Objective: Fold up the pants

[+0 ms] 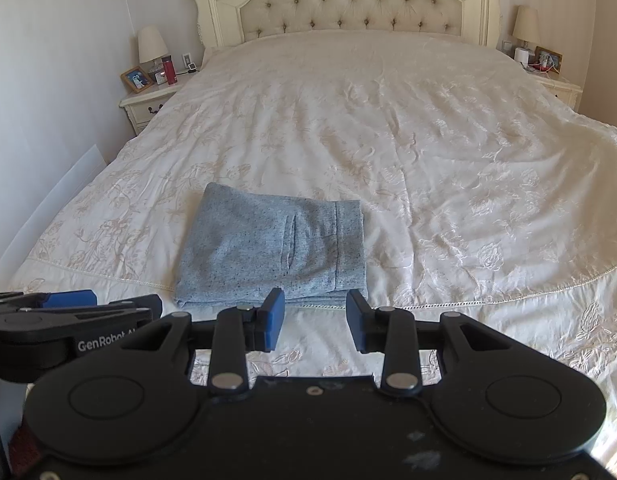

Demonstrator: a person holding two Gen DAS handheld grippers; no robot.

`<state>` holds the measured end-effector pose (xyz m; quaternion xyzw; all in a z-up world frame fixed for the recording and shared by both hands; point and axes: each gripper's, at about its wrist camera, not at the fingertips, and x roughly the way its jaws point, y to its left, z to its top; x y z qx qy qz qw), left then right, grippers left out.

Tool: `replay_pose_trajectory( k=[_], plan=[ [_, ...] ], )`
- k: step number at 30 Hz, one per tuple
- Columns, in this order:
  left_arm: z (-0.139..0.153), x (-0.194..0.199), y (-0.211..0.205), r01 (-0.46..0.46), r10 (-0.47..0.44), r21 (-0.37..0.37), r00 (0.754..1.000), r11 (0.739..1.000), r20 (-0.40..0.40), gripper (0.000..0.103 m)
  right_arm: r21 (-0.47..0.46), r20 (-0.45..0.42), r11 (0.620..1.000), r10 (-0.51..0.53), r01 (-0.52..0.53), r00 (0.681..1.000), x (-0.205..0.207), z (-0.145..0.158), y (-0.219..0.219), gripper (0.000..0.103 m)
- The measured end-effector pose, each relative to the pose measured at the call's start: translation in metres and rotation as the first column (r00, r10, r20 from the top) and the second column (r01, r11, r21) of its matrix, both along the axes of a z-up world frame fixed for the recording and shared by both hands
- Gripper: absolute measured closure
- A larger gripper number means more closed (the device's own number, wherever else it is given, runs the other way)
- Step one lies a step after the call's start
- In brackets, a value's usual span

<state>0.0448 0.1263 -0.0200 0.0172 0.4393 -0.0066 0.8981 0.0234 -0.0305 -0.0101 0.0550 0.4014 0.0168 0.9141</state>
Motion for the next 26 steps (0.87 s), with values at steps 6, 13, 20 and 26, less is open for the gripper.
replay_pose_trajectory(
  k=[6, 13, 20, 26],
  plan=[
    [-0.0004, 0.0013, -0.0004, 0.000, 0.000, 0.006, 1.000, 1.000, -0.002, 0.038, 0.004, -0.001, 1.000, 0.005, -0.005, 1.000, 0.0014, -0.0007, 0.0008, 0.066],
    [-0.0014, 0.0025, -0.0013, 0.000, 0.000, 0.009, 1.000, 1.000, -0.006, 0.038, 0.010, 0.001, 1.000, 0.012, -0.012, 1.000, 0.0020, -0.0008, 0.0018, 0.066],
    [-0.0017, 0.0018, -0.0060, -0.001, 0.001, 0.018, 1.000, 1.000, 0.001, 0.038, 0.013, 0.000, 1.000, 0.012, -0.012, 1.000, 0.0019, -0.0012, -0.0001, 0.066],
    [-0.0015, 0.0016, -0.0067, -0.017, 0.017, 0.011, 1.000, 1.000, 0.008, 0.039, 0.013, -0.007, 1.000, 0.014, -0.013, 1.000, 0.0036, -0.0027, -0.0042, 0.066]
  ],
)
